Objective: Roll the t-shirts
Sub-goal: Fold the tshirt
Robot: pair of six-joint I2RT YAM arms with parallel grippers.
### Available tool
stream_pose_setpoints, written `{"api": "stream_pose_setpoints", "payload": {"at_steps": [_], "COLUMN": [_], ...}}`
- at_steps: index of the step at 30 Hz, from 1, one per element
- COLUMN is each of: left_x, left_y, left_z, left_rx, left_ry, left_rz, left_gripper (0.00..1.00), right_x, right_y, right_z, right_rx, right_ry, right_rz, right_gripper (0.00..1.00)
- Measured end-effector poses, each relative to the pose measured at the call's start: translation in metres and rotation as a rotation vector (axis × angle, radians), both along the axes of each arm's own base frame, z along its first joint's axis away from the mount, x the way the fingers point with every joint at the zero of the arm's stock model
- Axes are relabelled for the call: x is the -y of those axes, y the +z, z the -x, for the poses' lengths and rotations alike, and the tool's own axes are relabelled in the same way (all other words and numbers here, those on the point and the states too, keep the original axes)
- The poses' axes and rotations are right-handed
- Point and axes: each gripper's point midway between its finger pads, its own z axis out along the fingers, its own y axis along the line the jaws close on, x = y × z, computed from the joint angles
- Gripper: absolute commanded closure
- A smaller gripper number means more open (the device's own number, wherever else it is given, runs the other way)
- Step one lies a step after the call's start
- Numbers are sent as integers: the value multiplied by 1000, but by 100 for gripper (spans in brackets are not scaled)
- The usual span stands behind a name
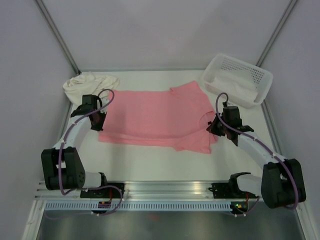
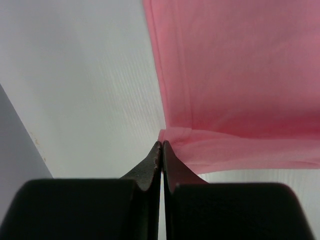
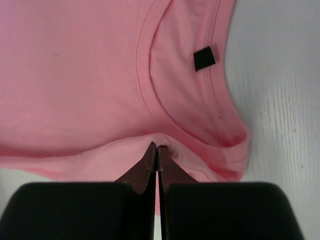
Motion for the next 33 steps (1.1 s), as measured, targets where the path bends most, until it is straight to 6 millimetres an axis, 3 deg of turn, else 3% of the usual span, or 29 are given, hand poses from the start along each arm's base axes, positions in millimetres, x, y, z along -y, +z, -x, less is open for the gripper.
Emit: {"api": "stream_pose_setpoints", "payload": {"at_steps": [5, 14, 20, 33], "left_x": [-1, -2, -3, -6], "left_y": [5, 7, -5, -12], "left_z": [-29, -48, -53, -60], "left_rx": [59, 119, 94, 95], "left_ry": [7, 11, 16, 33], "left_rz": [4, 2, 2, -7], "left_gripper": [98, 98, 98, 98], "right_x": [-1, -2, 3, 12], "right_y": [-5, -8, -17, -11], "right_z": [-34, -73, -79, -92], "right_rx": [12, 38, 27, 62], "right_ry": [-1, -1, -10, -46], "right_rz": [32, 66, 99, 127], "right_gripper": [100, 100, 100, 100]}}
